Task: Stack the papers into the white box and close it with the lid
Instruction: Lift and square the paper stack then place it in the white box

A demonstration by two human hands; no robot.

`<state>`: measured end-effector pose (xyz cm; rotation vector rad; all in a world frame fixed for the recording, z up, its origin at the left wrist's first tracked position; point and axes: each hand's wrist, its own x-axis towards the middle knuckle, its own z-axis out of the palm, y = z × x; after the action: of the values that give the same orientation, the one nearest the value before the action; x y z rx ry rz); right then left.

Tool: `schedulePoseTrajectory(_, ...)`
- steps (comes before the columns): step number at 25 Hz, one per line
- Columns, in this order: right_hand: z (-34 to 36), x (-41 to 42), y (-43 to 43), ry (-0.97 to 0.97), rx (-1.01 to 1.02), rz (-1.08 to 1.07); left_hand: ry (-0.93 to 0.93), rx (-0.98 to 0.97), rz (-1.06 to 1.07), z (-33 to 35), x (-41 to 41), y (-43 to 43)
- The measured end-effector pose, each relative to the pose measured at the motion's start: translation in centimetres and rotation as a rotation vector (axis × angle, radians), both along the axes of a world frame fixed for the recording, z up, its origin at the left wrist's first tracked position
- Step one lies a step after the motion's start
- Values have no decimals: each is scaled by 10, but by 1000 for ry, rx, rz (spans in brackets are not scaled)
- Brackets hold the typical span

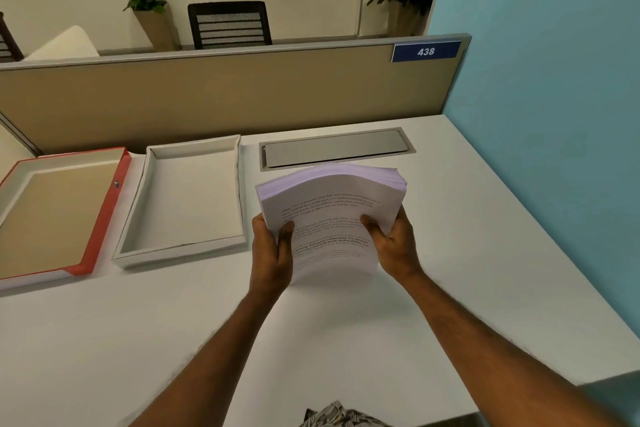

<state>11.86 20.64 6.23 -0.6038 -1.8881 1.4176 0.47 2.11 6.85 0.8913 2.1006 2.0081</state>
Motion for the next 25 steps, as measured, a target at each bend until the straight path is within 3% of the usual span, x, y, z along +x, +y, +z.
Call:
schedulePoseTrajectory(4,-14,-1,5,-26,0,22,-25,-45,-9,-22,-1,-3)
schedulePoseTrajectory(10,-40,4,20,-300,-14,112,-62,-260,2,-61,-17,-9)
schedulePoseTrajectory(18,-13,-31,25,-329,-23,164,-25,-289,72,-35,-55,-2)
schedulePoseTrajectory(22,-3,-56,14,-329,-117,157,38,-499,138,-25,-76,-10)
schedulePoseTrajectory(25,-5,-69,2,-358,-64,134,45,-567,165,-27,-86,-19)
